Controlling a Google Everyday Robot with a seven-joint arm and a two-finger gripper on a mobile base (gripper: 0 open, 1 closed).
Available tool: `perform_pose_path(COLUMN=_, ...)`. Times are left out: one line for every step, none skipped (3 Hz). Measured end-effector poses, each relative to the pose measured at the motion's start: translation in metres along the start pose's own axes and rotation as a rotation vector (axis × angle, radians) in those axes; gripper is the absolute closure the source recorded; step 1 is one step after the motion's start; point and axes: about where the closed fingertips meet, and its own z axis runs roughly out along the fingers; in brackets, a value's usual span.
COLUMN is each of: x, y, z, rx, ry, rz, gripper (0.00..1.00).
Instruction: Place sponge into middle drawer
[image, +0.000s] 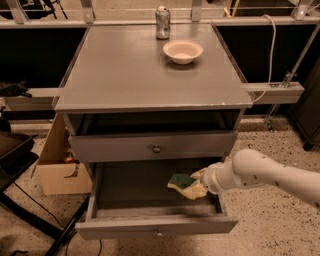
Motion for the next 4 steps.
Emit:
perform_pose_path(x=0.006, y=-0.005, z=0.041, rx=-0.019, ry=-0.036, rz=0.044, gripper=1.00)
perform_pose_path(x=0.019, y=-0.004, z=0.086, rx=-0.047, ry=-0.067, rz=0.122, gripper=1.00)
perform_pose_path(x=0.028, y=0.003, z=0.125, rx=-0.073, ry=-0.091, rz=0.190, gripper=0.96)
perform_pose_path(x=0.028, y=0.003, z=0.125, rx=-0.073, ry=-0.091, rz=0.190, gripper=0.73)
